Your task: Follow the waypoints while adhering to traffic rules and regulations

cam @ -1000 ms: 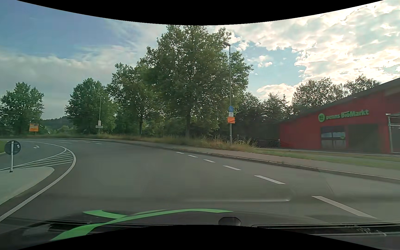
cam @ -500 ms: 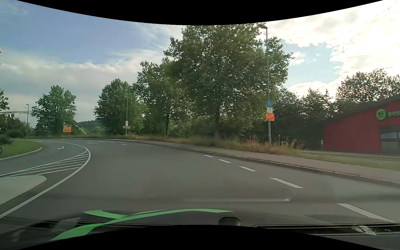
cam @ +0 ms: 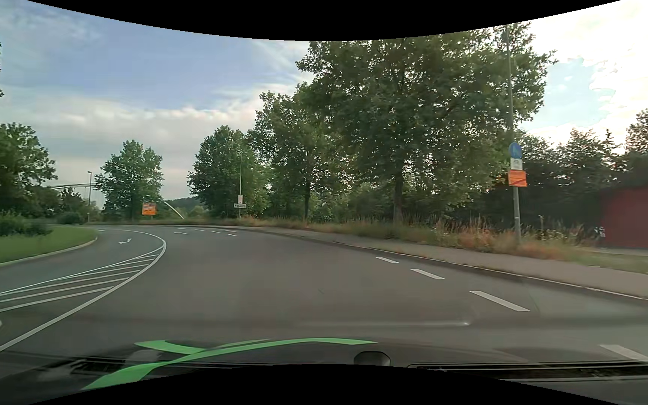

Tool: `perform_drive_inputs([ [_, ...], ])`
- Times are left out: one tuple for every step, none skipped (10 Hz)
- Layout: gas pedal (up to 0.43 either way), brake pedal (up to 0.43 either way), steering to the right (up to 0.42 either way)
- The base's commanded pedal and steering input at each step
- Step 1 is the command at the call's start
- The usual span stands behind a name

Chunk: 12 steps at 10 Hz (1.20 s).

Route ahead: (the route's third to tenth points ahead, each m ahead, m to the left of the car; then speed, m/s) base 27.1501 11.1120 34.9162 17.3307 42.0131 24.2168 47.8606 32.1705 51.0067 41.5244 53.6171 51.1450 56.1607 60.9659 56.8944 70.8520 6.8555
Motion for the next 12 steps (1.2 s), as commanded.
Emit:
perform_drive_inputs([
  [0.280,0.000,-0.142],
  [0.280,0.000,-0.139],
  [0.280,0.000,-0.133],
  [0.280,0.000,-0.127],
  [0.280,0.000,-0.124],
  [0.280,0.000,-0.122],
  [0.280,0.000,-0.112],
  [0.280,0.000,-0.093],
  [0.280,0.000,-0.075],
  [0.280,0.000,-0.060],
  [0.280,0.000,-0.053],
  [0.280,0.000,-0.055],
])
